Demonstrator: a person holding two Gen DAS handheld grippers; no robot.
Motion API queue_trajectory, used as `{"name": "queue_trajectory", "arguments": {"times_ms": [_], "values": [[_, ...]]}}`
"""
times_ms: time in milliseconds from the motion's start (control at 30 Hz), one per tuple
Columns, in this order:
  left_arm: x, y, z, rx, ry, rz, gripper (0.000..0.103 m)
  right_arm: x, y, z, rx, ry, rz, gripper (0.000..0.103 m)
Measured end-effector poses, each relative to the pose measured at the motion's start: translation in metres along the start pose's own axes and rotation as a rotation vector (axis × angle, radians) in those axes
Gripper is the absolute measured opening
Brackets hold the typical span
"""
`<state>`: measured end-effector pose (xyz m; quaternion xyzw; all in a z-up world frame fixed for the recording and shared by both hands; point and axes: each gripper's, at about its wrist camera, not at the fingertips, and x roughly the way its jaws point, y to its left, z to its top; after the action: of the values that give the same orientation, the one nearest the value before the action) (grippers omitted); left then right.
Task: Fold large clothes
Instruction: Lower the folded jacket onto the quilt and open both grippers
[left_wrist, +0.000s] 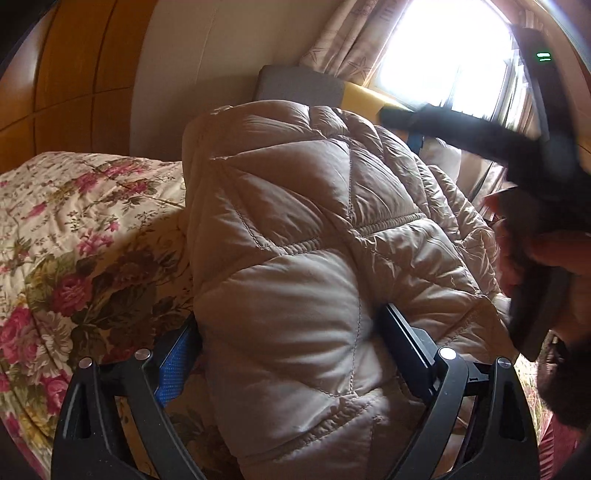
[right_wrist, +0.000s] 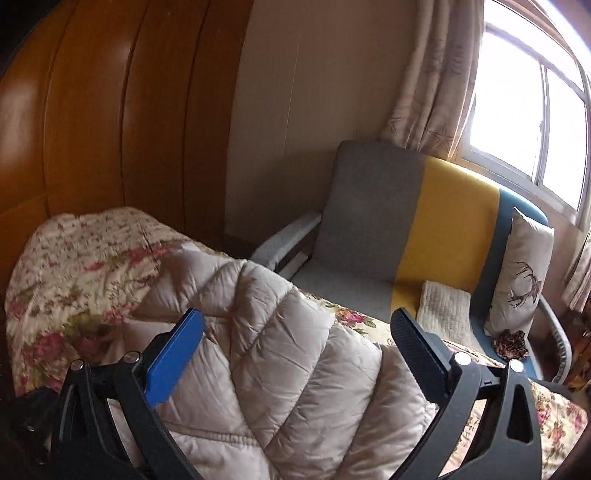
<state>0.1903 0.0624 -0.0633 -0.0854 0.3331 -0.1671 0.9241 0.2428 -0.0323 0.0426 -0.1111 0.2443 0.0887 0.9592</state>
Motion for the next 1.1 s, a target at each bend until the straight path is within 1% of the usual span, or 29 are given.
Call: {"name": "queue_trajectory", "arguments": {"times_ms": [33, 67, 100, 133, 167, 233, 267, 333, 400, 467, 567, 633, 800, 967, 1033, 1100], "values": [[0.001, 0.000, 0.000, 0.000, 0.001, 0.003, 0.095, 0.011, 0.004, -0.008, 0.004, 0.046, -0.037, 0.101], [0.001, -0.001, 0.001, -0.001, 0.001, 0.003, 0.097, 0.026, -0.006, -0.016, 0.041, 0.102, -0.062, 0.101], [0.002, -0.002, 0.001, -0.002, -0.001, -0.001, 0.100, 0.040, -0.021, -0.027, 0.112, 0.149, -0.064, 0.101], [0.003, -0.003, 0.001, -0.004, -0.003, -0.022, 0.100, 0.048, -0.035, -0.035, 0.194, 0.173, -0.066, 0.101], [0.005, -0.005, 0.001, -0.009, 0.000, -0.050, 0.100, 0.055, -0.050, -0.048, 0.264, 0.184, -0.081, 0.101], [0.012, -0.009, 0.002, -0.013, 0.011, -0.086, 0.100, 0.065, -0.068, -0.070, 0.338, 0.197, -0.134, 0.101], [0.016, -0.013, 0.002, -0.011, 0.013, -0.085, 0.100, 0.070, -0.073, -0.076, 0.375, 0.202, -0.140, 0.101], [0.020, -0.020, 0.001, -0.001, 0.007, -0.059, 0.100, 0.070, -0.093, -0.088, 0.431, 0.229, -0.116, 0.101], [0.021, -0.024, 0.000, 0.004, 0.003, -0.036, 0.100, 0.072, -0.099, -0.094, 0.434, 0.248, -0.098, 0.101], [0.018, -0.021, -0.001, -0.009, 0.022, -0.034, 0.100, 0.074, -0.093, -0.095, 0.432, 0.238, -0.085, 0.101], [0.008, -0.016, -0.004, -0.046, 0.051, -0.035, 0.100, 0.071, -0.087, -0.087, 0.432, 0.226, -0.054, 0.101], [-0.002, -0.014, -0.006, -0.054, 0.044, -0.019, 0.100, 0.058, -0.082, -0.084, 0.411, 0.221, -0.046, 0.101], [-0.031, -0.019, -0.021, -0.029, -0.003, 0.010, 0.100, 0.014, -0.057, -0.072, 0.332, 0.181, -0.053, 0.101], [-0.055, -0.018, -0.034, -0.064, -0.048, -0.005, 0.100, -0.027, -0.038, -0.079, 0.305, 0.160, -0.038, 0.101], [-0.060, -0.015, -0.041, -0.088, -0.041, 0.005, 0.100, -0.043, -0.031, -0.086, 0.287, 0.155, -0.029, 0.101], [-0.066, -0.015, -0.046, -0.106, -0.032, 0.009, 0.100, -0.060, -0.026, -0.093, 0.285, 0.147, -0.040, 0.101]]}}
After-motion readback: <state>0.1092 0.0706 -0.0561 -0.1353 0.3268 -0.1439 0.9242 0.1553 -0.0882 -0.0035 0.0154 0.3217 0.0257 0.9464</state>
